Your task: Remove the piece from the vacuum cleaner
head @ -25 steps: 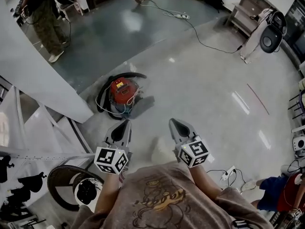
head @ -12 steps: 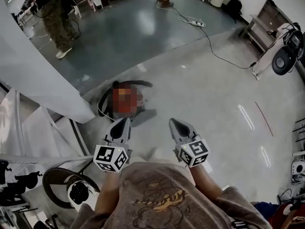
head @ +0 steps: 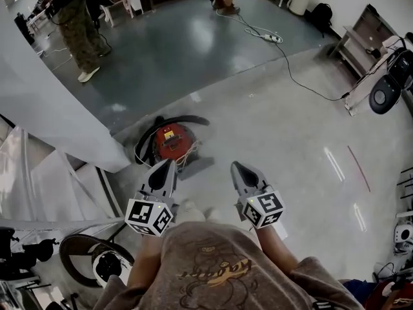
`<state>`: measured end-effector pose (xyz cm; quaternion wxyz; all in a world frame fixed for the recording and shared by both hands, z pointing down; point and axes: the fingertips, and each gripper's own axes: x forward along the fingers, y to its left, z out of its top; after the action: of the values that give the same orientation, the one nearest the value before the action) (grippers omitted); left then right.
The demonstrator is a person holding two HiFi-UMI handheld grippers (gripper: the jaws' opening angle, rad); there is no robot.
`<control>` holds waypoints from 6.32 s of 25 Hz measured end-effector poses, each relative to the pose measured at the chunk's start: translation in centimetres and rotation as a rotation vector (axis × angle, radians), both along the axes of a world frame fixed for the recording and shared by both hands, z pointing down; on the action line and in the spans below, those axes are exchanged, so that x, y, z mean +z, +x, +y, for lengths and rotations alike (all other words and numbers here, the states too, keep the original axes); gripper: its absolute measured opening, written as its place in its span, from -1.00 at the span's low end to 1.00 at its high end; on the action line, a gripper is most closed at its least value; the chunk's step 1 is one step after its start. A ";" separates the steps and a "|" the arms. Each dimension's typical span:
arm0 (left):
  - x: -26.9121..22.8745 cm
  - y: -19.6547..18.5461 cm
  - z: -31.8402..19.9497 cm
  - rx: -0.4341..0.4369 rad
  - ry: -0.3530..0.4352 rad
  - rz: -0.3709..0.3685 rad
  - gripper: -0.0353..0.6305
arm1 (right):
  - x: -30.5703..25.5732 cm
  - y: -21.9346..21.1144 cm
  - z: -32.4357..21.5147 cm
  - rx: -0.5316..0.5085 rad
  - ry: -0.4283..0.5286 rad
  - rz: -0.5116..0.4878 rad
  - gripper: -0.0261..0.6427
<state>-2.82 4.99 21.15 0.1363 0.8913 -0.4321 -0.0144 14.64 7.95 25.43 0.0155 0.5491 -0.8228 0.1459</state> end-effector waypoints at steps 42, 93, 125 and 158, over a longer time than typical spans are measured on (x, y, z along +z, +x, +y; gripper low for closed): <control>7.5 -1.1 -8.8 0.147 -0.147 -0.087 0.04 | 5.8 -4.5 -9.3 -0.228 -0.118 0.028 -0.18; 59.7 5.2 -8.9 0.429 -0.675 -0.417 0.04 | 56.1 -7.1 -13.7 -0.963 -0.608 0.654 -0.18; 62.4 6.3 -7.7 0.457 -0.784 -0.444 -0.54 | 58.8 -7.5 -11.7 -0.975 -0.766 0.555 -0.45; 62.6 6.6 -1.2 0.469 -0.858 -0.449 -0.68 | 59.4 -6.2 -5.8 -0.802 -0.774 0.549 -0.75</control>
<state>3.82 3.77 83.78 0.3921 0.8094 -0.2072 0.3851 8.41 2.19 84.84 0.4781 0.1692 -0.8184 0.2700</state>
